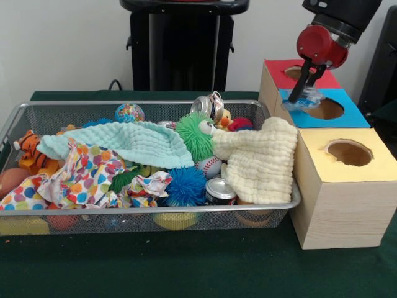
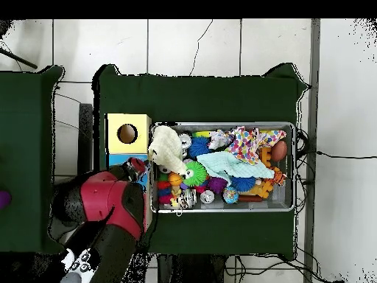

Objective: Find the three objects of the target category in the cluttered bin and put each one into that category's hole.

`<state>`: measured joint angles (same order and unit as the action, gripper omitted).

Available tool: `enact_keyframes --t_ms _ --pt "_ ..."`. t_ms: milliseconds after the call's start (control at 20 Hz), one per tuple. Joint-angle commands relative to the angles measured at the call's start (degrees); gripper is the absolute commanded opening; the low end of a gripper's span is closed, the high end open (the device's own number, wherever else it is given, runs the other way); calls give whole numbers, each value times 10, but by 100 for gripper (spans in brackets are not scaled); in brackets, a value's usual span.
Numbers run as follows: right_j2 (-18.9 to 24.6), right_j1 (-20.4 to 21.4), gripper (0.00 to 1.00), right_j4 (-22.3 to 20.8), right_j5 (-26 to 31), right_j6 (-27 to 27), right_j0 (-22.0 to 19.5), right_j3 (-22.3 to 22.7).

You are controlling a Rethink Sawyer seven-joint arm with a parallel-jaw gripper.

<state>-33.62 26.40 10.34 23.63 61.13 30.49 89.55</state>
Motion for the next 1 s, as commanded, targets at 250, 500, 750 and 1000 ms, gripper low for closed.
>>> enact_keyframes --t_ms 250,500,750,1000 --pt "20 -56 0 33 31 195 8 -41" --pt "14 -60 0 38 41 198 13 -48" --pt "3 -61 0 39 65 197 19 -62" --pt "-10 -61 0 39 80 195 24 -71"
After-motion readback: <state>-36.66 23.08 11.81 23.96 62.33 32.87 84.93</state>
